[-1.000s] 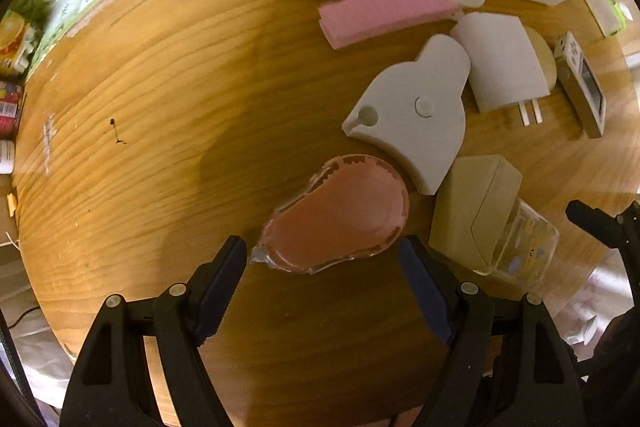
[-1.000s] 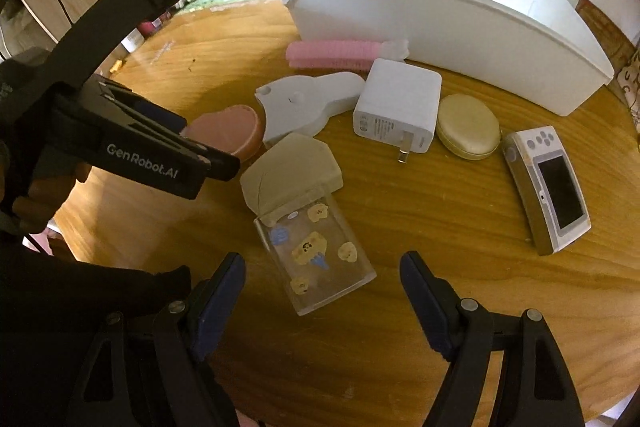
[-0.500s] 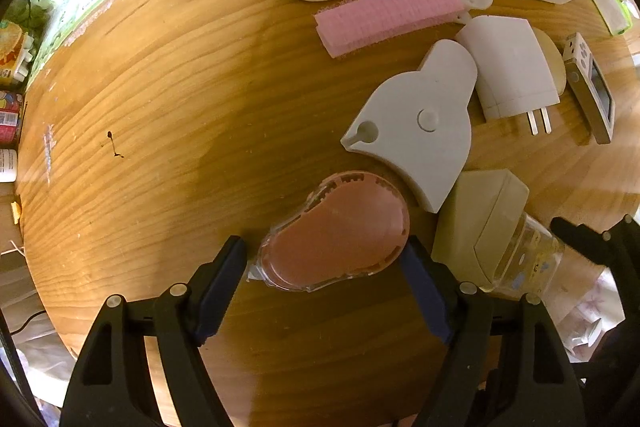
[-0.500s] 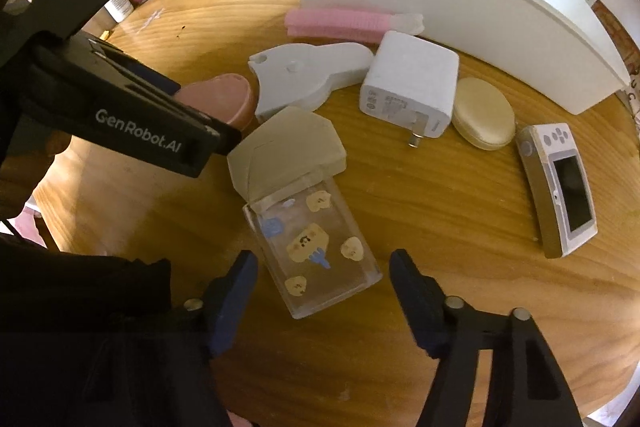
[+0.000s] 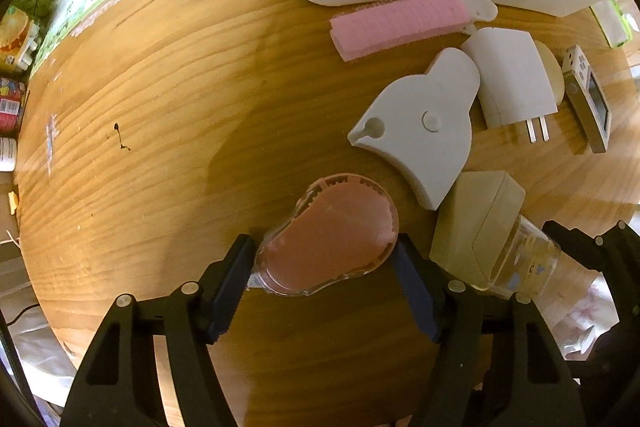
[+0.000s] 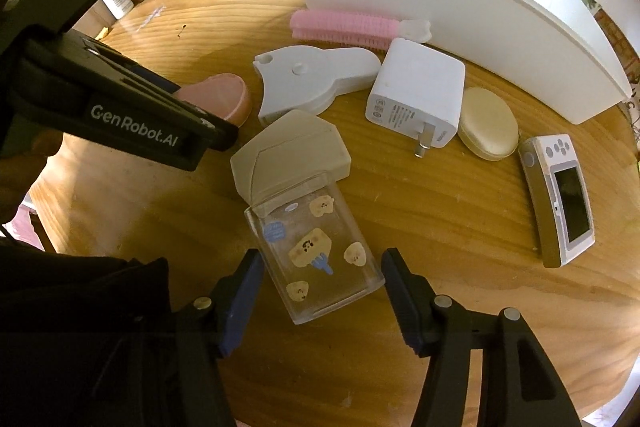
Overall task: Organize rigid objects
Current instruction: 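Close left tool on the pink sponge while right tool grasps the clear beige-lidded box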
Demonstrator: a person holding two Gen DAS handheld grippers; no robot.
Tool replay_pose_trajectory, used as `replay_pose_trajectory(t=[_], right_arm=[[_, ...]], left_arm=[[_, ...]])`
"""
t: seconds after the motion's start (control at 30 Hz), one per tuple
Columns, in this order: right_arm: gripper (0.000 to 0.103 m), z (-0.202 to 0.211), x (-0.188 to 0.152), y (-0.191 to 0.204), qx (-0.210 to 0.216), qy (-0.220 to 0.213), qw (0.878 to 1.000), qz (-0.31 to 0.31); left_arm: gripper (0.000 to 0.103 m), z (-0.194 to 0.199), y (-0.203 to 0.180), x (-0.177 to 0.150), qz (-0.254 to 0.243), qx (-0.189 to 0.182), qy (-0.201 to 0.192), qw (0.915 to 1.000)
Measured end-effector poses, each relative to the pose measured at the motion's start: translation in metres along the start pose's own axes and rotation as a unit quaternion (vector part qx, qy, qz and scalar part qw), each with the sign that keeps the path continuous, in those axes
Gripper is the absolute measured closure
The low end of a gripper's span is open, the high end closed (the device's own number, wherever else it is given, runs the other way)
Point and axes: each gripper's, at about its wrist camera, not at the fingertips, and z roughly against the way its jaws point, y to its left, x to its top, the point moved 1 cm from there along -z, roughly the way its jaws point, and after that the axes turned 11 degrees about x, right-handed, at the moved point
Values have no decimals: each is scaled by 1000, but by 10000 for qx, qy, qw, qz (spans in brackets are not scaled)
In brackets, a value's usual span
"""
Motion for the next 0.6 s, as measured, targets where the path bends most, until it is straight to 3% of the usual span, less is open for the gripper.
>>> replay_pose_trajectory(t=[0.27, 0.6], right_arm=[[43, 7, -1, 3, 143, 77, 9999, -39], [43, 45, 6, 4, 268, -60, 9995, 172]], left_arm=[[31, -2, 10, -12, 169, -108, 111, 9997], [33, 27, 29, -12, 404, -116, -69, 9991]])
